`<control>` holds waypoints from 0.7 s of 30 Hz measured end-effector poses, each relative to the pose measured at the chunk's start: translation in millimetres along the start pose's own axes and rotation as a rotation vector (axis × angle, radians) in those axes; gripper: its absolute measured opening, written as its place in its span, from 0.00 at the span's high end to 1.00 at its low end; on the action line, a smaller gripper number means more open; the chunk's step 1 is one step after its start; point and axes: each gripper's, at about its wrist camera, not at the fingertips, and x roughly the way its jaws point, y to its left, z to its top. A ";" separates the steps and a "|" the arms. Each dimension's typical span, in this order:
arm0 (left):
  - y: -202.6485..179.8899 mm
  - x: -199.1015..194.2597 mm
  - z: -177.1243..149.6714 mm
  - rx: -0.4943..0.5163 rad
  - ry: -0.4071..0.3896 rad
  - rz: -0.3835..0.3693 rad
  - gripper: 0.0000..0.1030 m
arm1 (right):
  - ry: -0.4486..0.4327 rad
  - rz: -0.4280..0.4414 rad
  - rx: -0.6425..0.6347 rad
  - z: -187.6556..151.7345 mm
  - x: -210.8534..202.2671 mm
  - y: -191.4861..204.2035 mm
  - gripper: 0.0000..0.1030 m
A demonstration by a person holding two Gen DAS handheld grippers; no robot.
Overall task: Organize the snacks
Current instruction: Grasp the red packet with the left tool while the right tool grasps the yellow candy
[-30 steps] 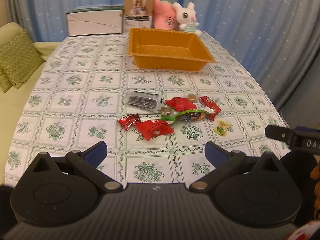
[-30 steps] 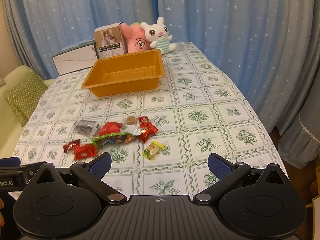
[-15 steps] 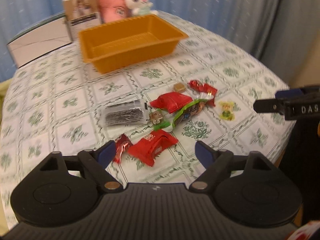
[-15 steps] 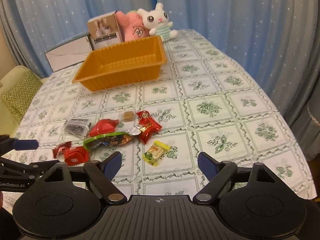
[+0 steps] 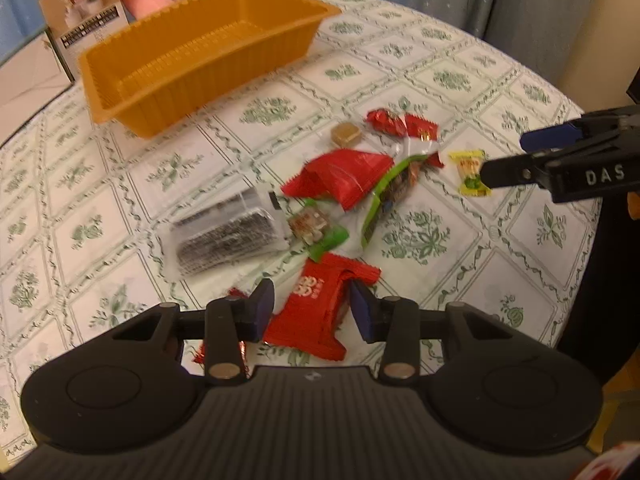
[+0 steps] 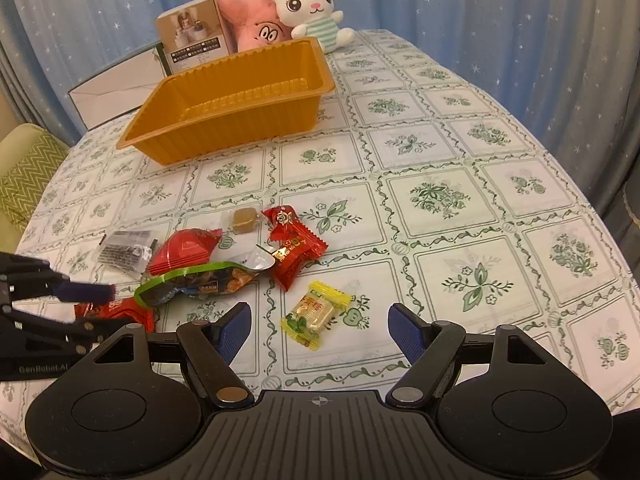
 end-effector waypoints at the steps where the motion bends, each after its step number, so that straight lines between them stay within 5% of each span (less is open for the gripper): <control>1: -1.6 1.1 -1.5 -0.006 0.004 0.006 0.66 | 0.001 0.000 0.002 -0.1 1.9 0.1 0.26; 9: -11.5 -4.0 -16.7 -0.267 -0.029 0.067 0.75 | 0.009 -0.033 0.014 2.2 20.8 6.0 0.45; 21: -31.4 -8.5 -28.5 -0.432 -0.097 0.154 0.76 | -0.005 -0.076 -0.009 -3.4 28.4 13.2 0.59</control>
